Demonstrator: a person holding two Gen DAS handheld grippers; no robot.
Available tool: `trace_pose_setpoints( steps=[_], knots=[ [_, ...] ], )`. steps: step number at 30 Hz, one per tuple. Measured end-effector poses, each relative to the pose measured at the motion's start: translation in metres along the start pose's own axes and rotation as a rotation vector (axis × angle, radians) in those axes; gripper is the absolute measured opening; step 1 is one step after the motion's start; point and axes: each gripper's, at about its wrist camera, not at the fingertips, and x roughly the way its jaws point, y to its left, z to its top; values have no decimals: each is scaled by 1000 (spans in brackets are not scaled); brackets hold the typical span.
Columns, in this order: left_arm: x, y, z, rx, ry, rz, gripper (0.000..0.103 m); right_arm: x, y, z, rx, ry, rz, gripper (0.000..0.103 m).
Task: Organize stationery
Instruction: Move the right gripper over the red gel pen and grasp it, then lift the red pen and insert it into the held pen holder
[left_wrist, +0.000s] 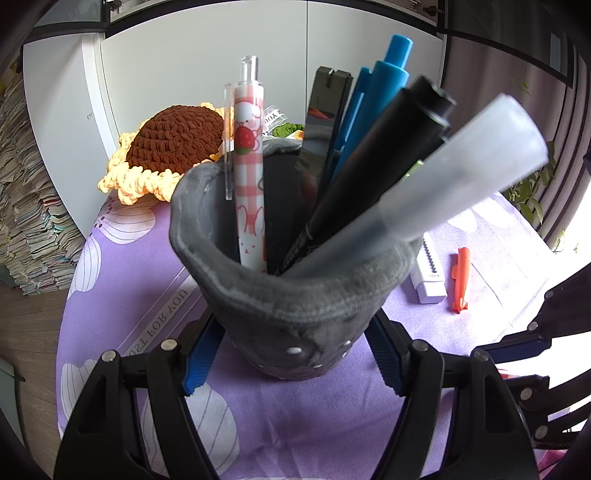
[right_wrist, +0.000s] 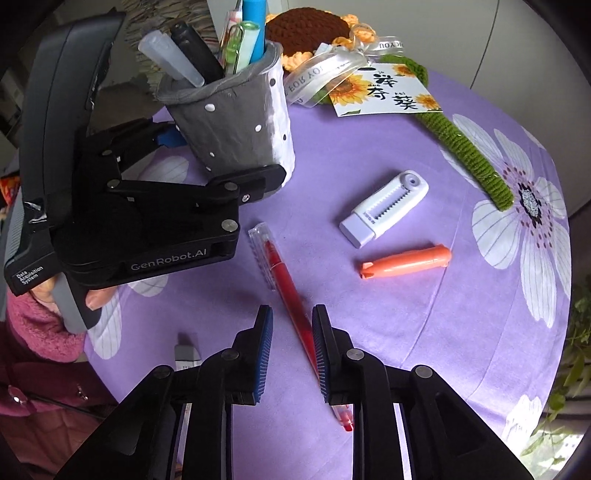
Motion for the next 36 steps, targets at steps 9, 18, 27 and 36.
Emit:
trace_pose_setpoints(
  steps=[9, 18, 27, 36],
  knots=[
    [0, 0, 0, 0, 0, 1, 73, -10, -21, -20, 62, 42, -42, 10],
    [0, 0, 0, 0, 0, 0, 73, -31, -31, -33, 72, 20, -34, 26],
    [0, 0, 0, 1, 0, 1, 73, 3, -32, 16, 59, 28, -26, 40],
    [0, 0, 1, 0, 0, 0, 72, 17, -32, 29, 54, 44, -75, 15]
  ],
)
